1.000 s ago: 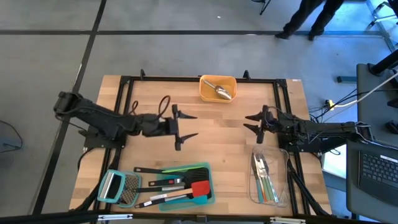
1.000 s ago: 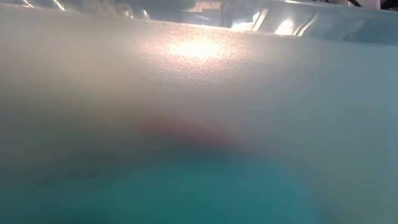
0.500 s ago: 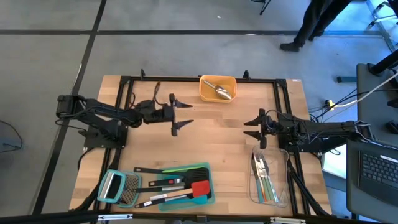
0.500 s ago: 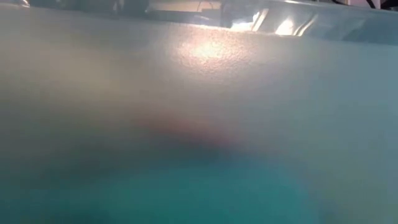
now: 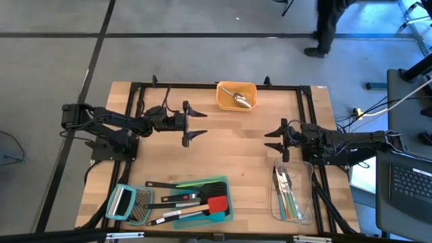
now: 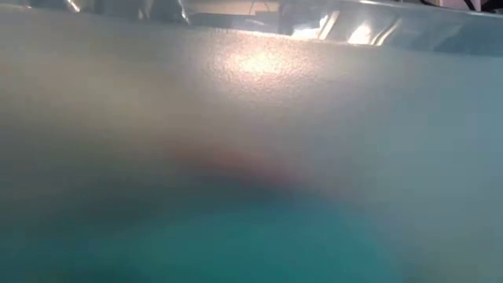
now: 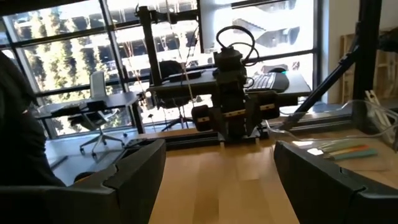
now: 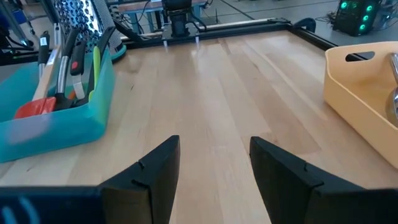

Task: Pick & Place Kitchen Items
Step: Return to Home Position

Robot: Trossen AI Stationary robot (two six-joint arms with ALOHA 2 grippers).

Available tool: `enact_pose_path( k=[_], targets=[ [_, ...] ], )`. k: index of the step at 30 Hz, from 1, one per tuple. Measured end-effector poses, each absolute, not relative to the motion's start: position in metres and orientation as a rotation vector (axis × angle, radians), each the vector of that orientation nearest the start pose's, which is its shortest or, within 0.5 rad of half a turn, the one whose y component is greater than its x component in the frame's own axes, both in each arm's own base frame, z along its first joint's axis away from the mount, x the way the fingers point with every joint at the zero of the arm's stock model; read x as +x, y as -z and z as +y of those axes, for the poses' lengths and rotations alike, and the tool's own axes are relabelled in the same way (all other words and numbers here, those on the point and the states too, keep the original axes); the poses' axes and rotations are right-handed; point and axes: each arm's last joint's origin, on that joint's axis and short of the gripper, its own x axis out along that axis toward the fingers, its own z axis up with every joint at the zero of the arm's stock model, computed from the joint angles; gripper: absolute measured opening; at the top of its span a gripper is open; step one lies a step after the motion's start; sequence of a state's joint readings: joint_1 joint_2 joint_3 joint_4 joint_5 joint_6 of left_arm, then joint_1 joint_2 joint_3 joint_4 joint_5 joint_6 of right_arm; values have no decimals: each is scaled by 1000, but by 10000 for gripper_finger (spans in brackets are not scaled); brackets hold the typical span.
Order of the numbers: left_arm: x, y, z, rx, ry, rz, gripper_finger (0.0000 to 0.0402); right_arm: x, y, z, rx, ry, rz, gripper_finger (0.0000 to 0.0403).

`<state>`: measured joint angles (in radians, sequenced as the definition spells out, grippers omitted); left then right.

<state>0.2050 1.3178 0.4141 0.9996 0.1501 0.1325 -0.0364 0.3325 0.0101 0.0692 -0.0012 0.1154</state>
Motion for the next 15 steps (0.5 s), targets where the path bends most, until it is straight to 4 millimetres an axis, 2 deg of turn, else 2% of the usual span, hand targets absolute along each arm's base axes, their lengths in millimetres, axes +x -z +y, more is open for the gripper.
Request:
enact_pose_path(
  k=[15],
  targets=[
    [246,-209,46,135,-41,-71,297,115,-142,-4,120,51,279,197]
  ],
)
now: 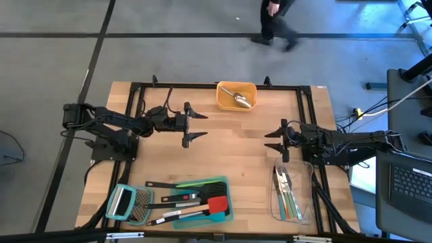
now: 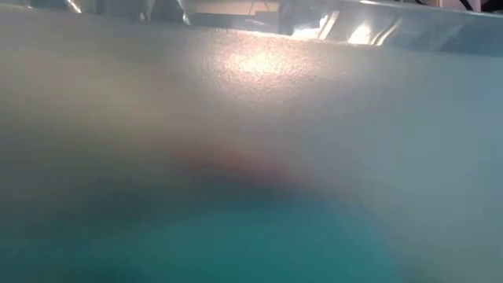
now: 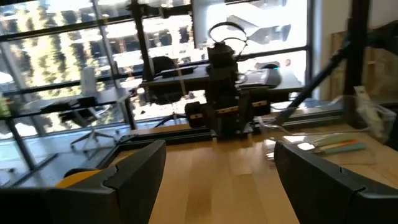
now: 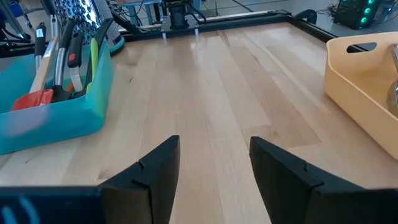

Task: Pick & Place Kitchen Items
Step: Return to Home Position

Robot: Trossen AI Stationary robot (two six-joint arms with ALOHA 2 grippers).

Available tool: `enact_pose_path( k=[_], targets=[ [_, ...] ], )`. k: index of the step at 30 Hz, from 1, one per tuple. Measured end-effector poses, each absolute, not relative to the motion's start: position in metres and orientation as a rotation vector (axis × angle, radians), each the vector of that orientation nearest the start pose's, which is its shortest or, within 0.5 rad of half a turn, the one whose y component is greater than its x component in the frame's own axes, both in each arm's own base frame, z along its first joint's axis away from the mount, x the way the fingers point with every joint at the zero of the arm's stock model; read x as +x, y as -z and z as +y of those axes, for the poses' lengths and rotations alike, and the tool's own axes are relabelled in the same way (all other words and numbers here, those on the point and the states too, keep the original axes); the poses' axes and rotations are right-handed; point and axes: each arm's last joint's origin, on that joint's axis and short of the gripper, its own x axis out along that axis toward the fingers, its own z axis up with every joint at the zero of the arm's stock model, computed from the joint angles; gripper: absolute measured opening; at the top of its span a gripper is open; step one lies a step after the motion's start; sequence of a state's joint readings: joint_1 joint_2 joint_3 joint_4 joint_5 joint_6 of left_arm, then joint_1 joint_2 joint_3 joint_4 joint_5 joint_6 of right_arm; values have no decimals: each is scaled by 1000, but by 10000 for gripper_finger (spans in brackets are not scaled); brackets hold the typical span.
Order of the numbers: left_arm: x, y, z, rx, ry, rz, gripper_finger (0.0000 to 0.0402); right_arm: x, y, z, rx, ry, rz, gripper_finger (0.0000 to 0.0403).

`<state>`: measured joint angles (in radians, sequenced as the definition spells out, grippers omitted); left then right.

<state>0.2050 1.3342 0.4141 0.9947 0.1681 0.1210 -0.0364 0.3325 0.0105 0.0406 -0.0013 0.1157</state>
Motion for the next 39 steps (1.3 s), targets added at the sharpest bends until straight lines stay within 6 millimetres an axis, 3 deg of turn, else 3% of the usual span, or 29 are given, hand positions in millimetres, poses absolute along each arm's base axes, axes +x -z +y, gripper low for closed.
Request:
enact_pose_path(
  k=[5,11,18,24,33,39],
  targets=[
    [246,-208,44,146,56,-74,297,115,-142,-4,120,51,279,197],
    [240,-200,42,137,35,-52,297,115,-142,-4,108,49,279,197],
    [203,-171,34,108,-204,-117,297,115,-142,-4,72,48,280,197],
    [167,-164,30,86,-226,-238,297,114,-142,-7,56,124,278,197],
    [159,-170,29,72,-120,-239,297,114,-142,-8,41,153,276,197],
    [151,-174,30,86,-157,-185,297,114,-141,-7,50,147,295,197]
  ],
)
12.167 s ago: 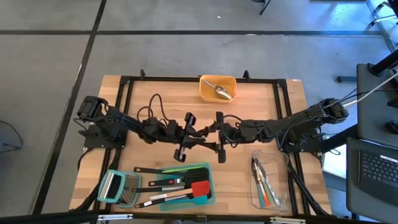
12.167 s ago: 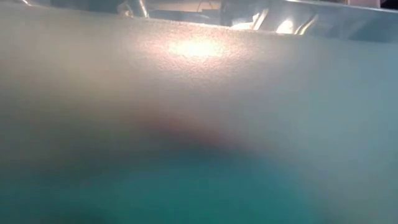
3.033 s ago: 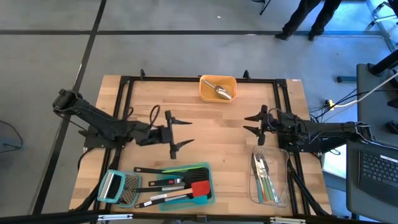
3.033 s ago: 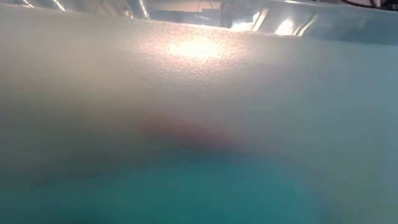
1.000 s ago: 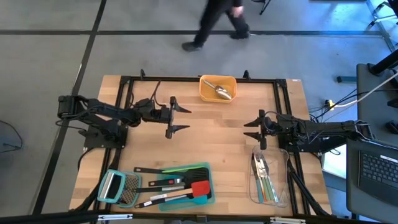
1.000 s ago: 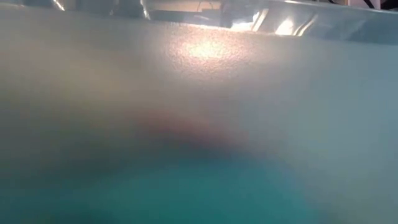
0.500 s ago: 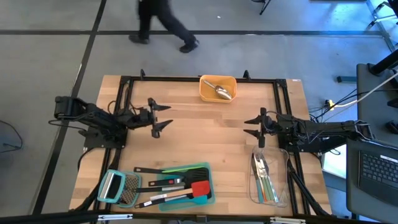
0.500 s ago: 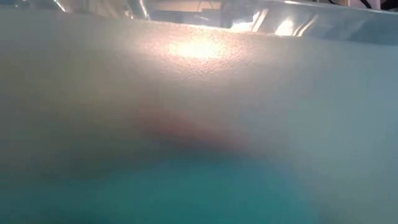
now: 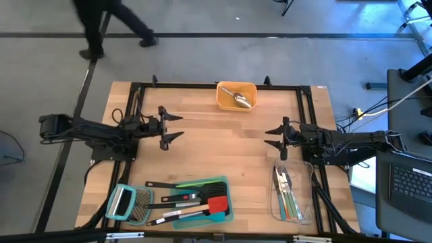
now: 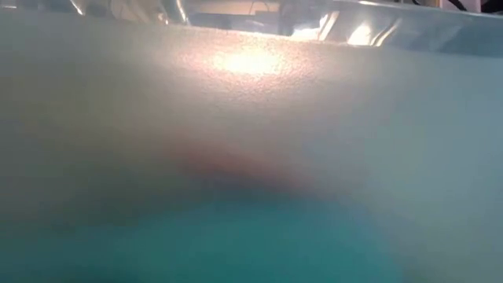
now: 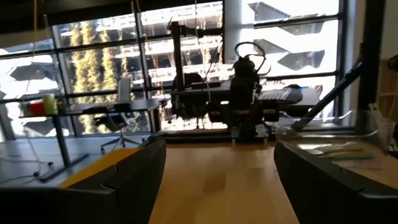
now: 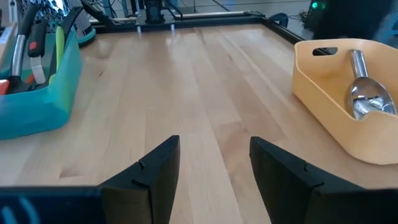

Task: Pick & Place Kitchen Items
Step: Return to Home Position

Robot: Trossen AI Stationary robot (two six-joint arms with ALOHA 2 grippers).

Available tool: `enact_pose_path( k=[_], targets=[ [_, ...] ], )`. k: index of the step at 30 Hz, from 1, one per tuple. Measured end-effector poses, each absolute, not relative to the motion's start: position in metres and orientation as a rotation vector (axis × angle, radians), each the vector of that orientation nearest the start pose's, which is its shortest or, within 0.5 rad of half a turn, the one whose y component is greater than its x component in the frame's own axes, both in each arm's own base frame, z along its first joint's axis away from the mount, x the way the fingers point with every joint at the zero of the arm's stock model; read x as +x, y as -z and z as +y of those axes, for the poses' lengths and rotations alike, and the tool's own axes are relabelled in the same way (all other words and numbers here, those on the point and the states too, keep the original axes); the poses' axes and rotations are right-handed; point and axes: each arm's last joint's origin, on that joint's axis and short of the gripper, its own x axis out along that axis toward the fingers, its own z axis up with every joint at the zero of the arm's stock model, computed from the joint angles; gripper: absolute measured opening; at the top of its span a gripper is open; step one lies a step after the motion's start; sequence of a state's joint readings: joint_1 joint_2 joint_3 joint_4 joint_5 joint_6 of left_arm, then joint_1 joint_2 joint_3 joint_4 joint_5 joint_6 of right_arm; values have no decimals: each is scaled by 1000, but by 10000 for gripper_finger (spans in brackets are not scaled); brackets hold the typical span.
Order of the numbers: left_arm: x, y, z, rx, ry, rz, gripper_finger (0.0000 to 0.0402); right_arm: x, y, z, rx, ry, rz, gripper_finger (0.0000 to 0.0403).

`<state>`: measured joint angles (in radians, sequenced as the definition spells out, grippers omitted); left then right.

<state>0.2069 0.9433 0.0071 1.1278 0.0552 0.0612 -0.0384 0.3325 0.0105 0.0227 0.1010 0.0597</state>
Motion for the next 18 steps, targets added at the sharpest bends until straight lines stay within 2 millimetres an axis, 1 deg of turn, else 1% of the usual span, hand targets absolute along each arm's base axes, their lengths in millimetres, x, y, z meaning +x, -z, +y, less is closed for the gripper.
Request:
enact_pose_path(
  k=[4,11,18],
  targets=[
    [144,-175,28,88,-200,-147,297,114,-141,-7,51,142,293,197],
    [136,-179,14,93,-165,-141,297,114,-141,-7,29,139,294,197],
    [130,-177,0,103,-266,-96,297,114,-141,-8,15,152,294,197]
  ],
)
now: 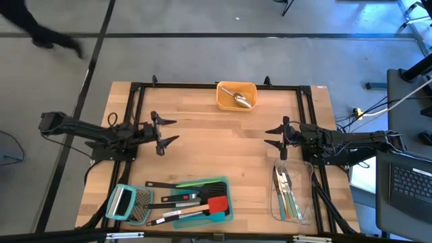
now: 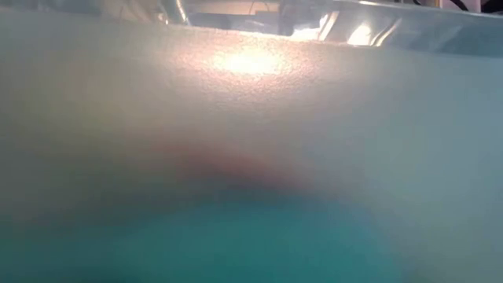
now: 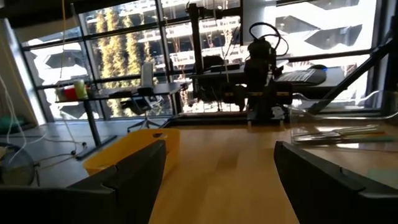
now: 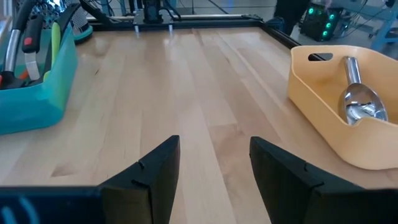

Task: Pick & Place Kitchen Items
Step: Return to Home Position

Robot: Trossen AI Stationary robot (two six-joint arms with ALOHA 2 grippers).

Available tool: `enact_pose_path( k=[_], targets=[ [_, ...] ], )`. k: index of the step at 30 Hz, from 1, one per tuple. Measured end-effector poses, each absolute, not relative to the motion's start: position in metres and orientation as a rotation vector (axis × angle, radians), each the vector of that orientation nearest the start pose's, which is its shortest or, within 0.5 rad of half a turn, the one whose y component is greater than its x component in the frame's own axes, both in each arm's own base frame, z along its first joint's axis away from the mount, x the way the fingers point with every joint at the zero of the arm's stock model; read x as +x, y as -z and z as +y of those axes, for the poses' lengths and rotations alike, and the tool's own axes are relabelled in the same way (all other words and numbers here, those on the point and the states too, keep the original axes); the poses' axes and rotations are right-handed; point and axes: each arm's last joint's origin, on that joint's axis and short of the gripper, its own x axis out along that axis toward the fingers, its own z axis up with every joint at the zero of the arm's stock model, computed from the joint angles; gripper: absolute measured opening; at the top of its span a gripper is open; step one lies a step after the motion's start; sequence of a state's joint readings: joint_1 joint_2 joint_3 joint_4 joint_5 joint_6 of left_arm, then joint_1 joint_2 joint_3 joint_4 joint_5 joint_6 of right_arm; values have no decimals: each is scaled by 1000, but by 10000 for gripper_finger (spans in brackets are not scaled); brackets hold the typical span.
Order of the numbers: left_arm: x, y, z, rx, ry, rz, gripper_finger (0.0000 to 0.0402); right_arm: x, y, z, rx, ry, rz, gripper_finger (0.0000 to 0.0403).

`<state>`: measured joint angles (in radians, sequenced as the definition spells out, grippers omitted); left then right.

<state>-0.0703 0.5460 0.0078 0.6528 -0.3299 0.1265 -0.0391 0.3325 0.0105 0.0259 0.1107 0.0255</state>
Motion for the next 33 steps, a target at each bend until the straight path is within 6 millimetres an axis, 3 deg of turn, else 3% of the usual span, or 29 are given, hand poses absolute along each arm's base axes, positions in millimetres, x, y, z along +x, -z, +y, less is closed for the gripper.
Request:
enact_pose_path(
  k=[12,33],
  targets=[
    [117,-179,-16,115,-260,-91,297,114,-141,-8,-2,168,291,197],
    [94,-173,-11,82,-233,-62,297,114,-141,-8,-2,171,296,197]
  ],
)
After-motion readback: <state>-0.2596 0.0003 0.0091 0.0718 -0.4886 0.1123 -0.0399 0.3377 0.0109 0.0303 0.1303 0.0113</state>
